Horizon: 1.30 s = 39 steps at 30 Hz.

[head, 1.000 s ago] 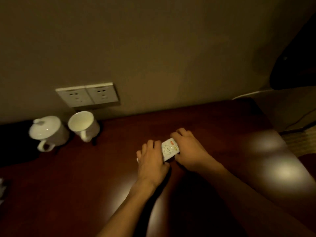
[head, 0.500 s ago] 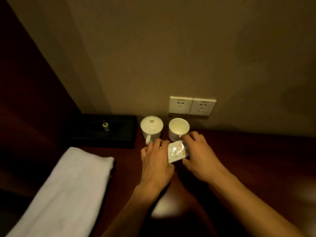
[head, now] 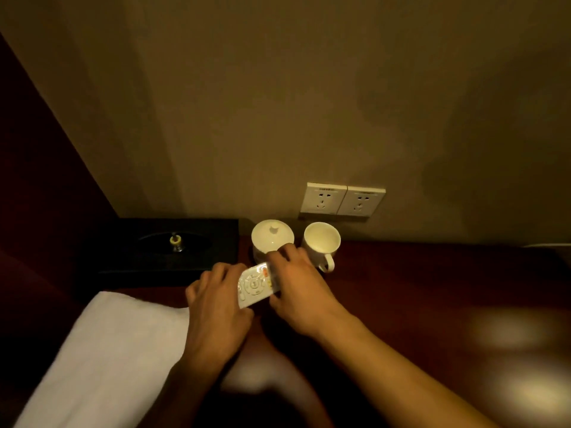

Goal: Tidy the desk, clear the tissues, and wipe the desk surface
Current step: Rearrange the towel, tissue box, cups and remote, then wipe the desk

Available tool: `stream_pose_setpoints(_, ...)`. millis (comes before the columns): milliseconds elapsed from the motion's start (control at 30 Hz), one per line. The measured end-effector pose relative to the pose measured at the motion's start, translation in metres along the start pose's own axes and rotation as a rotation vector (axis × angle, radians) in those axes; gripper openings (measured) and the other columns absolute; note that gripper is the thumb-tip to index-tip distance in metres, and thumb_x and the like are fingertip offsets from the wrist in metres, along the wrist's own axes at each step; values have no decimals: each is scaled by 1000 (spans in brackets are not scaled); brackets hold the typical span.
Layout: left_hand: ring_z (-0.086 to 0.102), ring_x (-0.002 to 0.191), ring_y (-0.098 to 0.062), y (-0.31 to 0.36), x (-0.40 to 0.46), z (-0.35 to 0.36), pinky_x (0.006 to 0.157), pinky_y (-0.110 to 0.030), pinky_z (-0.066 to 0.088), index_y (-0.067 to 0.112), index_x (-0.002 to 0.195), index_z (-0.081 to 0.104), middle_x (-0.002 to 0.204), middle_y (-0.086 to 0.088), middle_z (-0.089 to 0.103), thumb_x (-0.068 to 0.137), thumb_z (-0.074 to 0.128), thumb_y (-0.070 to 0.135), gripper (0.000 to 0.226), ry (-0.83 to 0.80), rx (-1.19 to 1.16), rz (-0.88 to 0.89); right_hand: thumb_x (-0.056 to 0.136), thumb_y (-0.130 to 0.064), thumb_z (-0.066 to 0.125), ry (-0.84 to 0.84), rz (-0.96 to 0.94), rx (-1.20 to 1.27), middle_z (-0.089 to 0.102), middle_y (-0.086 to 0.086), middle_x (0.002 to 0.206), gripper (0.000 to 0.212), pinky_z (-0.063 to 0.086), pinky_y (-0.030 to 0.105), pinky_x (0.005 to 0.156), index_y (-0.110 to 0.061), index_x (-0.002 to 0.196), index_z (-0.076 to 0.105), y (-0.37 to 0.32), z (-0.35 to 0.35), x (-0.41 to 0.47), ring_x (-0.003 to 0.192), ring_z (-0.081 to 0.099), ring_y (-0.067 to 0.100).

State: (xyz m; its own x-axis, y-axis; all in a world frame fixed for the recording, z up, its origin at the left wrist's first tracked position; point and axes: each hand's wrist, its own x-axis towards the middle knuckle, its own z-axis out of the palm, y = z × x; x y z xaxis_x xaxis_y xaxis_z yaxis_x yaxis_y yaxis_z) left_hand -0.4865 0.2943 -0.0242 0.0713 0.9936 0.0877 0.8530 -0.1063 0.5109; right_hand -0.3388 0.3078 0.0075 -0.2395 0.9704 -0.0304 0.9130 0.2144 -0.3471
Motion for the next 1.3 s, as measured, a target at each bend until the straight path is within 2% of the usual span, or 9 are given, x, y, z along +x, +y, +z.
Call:
stream_pose_setpoints(334, 41, 119, -16, -11, 14, -9, 100, -32, 22, 28, 125, 48, 122, 2, 49, 74, 69, 19, 56, 2, 23, 31, 78, -15, 66, -12, 32, 19, 43, 6, 126, 52, 48, 36, 92, -17, 126, 44, -11, -1, 12, 117, 41, 23)
stream_pose_setpoints(567, 44, 120, -17, -50, 36, -21, 111, -41, 10, 32, 121, 55, 118, 4, 56, 74, 66, 18, 50, 29, 93, 44, 79, -26, 68, 5, 21, 79, 46, 4, 120, 47, 49, 40, 89, -19, 121, 48, -34, 18, 36, 111, 46, 23)
stream_pose_setpoints(701, 38, 126, -14, -74, 48, -30, 114, -44, 3, 33, 129, 49, 126, 8, 52, 78, 63, 22, 54, -11, 147, 28, 80, -31, 67, 7, 6, 108, 47, 2, 116, 44, 49, 37, 87, -22, 120, 50, -49, 34, 54, 106, 49, 20)
stream_pose_setpoints(834, 33, 131, -12, -94, 62, -38, 114, -45, -2, 34, 131, 46, 131, 8, 48, 83, 59, 26, 50, -32, 147, -3, 83, -30, 65, -18, -10, 113, 47, 2, 121, 47, 47, 34, 92, -22, 126, 48, -62, 47, 75, 111, 48, 19)
stream_pose_setpoints(935, 32, 132, -13, -109, 71, -42, 114, -47, -3, 33, 130, 47, 132, 7, 48, 85, 57, 26, 46, -42, 136, -34, 85, -29, 64, -49, -26, 116, 47, 4, 123, 48, 46, 35, 94, -20, 128, 47, -70, 54, 89, 113, 47, 21)
stream_pose_setpoints(1101, 32, 131, -15, -131, 82, -48, 115, -51, 0, 34, 132, 45, 131, 7, 47, 82, 59, 24, 53, -75, 177, -99, 85, -26, 64, -73, -58, 127, 46, 4, 122, 46, 46, 35, 94, -19, 127, 47, -83, 68, 109, 113, 46, 21)
stream_pose_setpoints(1302, 32, 129, -18, -149, 88, -48, 114, -47, 4, 33, 131, 44, 131, 4, 46, 80, 57, 21, 54, -110, 124, -136, 86, -23, 62, -87, -67, 113, 48, 7, 122, 47, 42, 37, 94, -17, 130, 46, -88, 80, 122, 112, 43, 24)
